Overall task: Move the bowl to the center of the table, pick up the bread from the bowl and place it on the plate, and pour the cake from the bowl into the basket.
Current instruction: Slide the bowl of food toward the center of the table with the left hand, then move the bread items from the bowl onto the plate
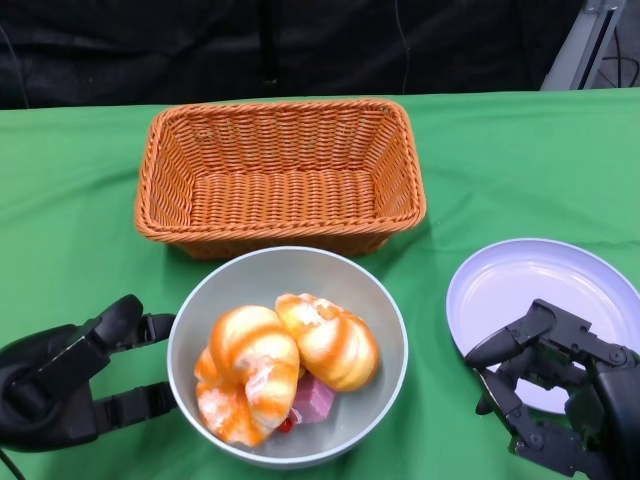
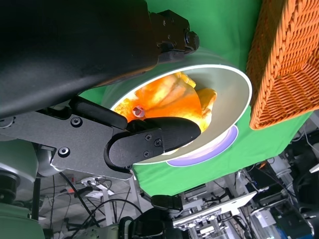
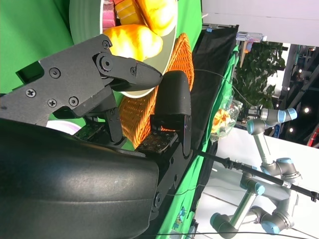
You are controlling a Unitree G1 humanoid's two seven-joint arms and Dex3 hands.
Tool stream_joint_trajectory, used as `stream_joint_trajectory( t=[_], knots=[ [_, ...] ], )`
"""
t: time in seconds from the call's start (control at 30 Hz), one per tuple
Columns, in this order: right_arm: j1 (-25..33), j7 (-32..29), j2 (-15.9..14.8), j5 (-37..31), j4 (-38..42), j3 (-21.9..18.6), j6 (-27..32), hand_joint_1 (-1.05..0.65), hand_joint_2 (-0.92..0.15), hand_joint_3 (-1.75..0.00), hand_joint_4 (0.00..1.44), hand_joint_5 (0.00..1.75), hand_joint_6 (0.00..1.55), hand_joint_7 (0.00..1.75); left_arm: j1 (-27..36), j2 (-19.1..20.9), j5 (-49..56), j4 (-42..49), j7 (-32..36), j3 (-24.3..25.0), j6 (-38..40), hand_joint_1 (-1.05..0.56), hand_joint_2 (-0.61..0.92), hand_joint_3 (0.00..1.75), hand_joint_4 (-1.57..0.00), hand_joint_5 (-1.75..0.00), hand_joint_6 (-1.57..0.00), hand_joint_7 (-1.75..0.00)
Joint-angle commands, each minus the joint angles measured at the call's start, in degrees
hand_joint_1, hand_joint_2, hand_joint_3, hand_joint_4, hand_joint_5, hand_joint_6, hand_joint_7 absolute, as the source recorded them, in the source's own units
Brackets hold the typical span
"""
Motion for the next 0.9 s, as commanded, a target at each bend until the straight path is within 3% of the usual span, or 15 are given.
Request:
stream_joint_trajectory(
  t=[0.03,0.17,0.2,0.27,0.43,0.57,0.67,0.83,0.9],
  knots=[
    [0.0,-0.4,-0.1,0.3,0.0,-0.4,-0.3,-0.25,-0.66,-0.73,0.77,1.49,0.71,1.16,0.1,0.5,-0.1,-1.0,1.1,0.7,-0.9,-0.57,0.92,0.65,0.0,0.0,0.0,0.0],
    [0.2,-0.3,0.0,0.7,-0.2,-0.4,0.1,-0.24,-0.66,-0.73,0.78,1.49,0.72,1.16,1.0,1.2,1.3,-2.7,2.5,0.8,-3.7,-0.48,0.92,0.59,0.0,0.0,0.0,0.0],
    [0.2,-0.4,0.0,0.7,0.0,-0.5,-0.1,-0.24,-0.66,-0.73,0.78,1.49,0.72,1.16,2.0,2.3,3.9,-4.5,3.2,-0.8,-7.6,-0.48,0.92,0.59,0.0,0.0,0.0,0.0],
    [0.3,-0.4,0.1,0.8,0.0,-0.5,-0.1,-0.23,-0.67,-0.74,0.78,1.48,0.72,1.17,3.8,5.0,9.2,-7.0,3.1,-4.2,-15.4,-0.47,0.92,0.47,-0.19,-0.1,-0.04,-0.02],
    [0.4,-0.4,-0.1,0.8,-0.3,-0.6,0.3,-0.22,-0.67,-0.74,0.78,1.48,0.71,1.17,4.9,8.6,15.0,-5.8,1.4,-6.4,-25.7,-0.47,0.92,0.42,-0.27,-0.13,-0.1,-0.04],
    [0.5,-0.3,-0.1,1.0,-0.4,-0.6,0.4,-0.21,-0.66,-0.76,0.78,1.48,0.71,1.16,5.1,8.9,16.4,-5.1,1.2,-6.7,-28.3,-0.45,0.92,0.41,-0.3,-0.15,-0.14,-0.05],
    [0.6,-0.3,-0.3,1.0,-0.1,-1.0,-0.1,-0.22,-0.66,-0.76,0.78,1.48,0.71,1.17,6.4,10.7,23.9,-4.3,2.7,-8.8,-39.7,-0.45,0.92,0.37,-0.42,-0.2,-0.26,-0.1],
    [0.8,0.3,-0.7,1.7,0.1,-1.5,-0.3,-0.24,-0.66,-0.75,0.78,1.48,0.71,1.17,8.0,3.6,26.9,-1.0,10.1,-5.3,-54.3,-0.29,0.92,0.34,-0.6,-0.29,-0.42,-0.15],
    [0.8,0.8,-1.2,2.3,0.4,-1.9,-0.8,-0.23,-0.66,-0.75,0.77,1.48,0.7,1.17,8.2,-0.6,27.3,1.7,13.5,-3.7,-62.9,-0.17,0.92,0.33,-0.77,-0.38,-0.67,-0.23]
  ],
)
